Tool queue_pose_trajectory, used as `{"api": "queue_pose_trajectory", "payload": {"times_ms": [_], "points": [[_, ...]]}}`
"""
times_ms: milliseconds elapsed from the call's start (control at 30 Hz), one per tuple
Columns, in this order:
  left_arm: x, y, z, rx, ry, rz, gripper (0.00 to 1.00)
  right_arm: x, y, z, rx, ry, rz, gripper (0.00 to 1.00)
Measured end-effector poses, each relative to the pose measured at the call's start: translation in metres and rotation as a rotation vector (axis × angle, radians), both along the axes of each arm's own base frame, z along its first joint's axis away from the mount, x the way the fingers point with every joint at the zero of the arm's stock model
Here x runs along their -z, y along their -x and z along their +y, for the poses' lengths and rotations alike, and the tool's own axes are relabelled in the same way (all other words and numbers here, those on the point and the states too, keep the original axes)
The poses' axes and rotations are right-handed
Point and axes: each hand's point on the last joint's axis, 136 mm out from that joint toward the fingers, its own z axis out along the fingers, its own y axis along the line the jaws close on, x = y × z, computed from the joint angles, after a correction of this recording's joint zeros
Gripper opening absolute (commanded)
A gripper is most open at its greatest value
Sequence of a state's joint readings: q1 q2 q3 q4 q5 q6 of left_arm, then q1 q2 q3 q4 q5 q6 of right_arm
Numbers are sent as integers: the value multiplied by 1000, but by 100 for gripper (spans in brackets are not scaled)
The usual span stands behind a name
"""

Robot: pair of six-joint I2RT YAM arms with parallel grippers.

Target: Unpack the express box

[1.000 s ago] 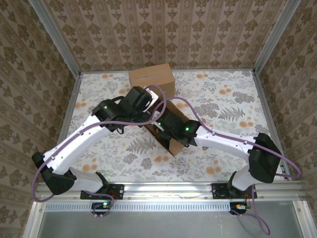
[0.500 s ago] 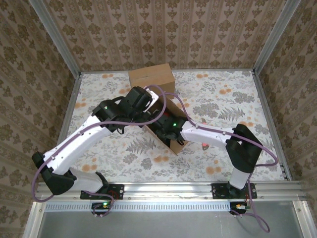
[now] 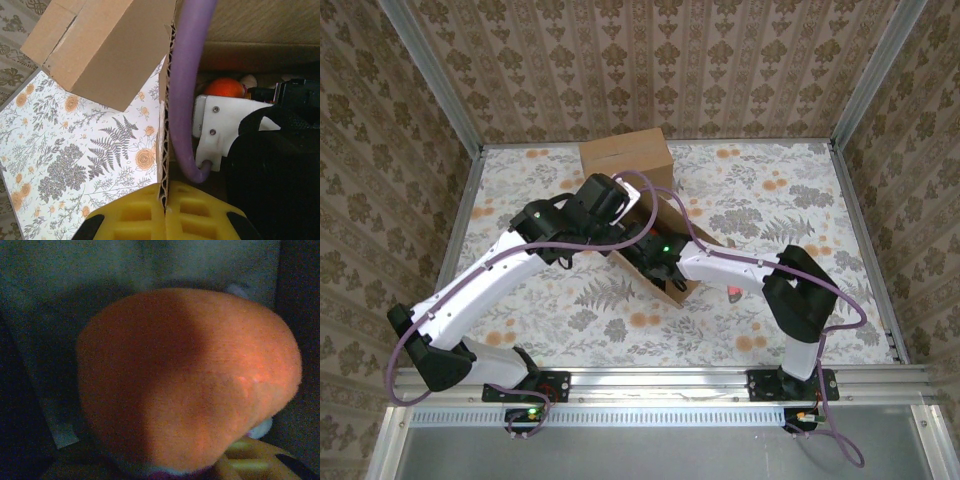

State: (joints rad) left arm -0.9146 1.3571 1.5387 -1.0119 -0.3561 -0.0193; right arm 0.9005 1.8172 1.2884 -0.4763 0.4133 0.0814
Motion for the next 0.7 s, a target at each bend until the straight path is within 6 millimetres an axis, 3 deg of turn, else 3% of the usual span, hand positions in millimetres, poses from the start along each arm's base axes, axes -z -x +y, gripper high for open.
{"api": "queue_pose_trajectory", "payload": {"times_ms": [133, 167, 500, 700], "points": [[0, -1, 2, -12, 1, 1, 0, 0, 1, 1, -6, -10, 11, 1], [0, -2, 3, -18, 3, 2, 0, 0, 1, 2, -7, -15, 14, 0], [7, -11, 14, -86, 29, 34, 0, -13, 7, -5, -12, -64, 19, 0], [15, -12, 15, -101, 46, 61, 0, -37, 15, -6, -29, -132, 1, 0]]}}
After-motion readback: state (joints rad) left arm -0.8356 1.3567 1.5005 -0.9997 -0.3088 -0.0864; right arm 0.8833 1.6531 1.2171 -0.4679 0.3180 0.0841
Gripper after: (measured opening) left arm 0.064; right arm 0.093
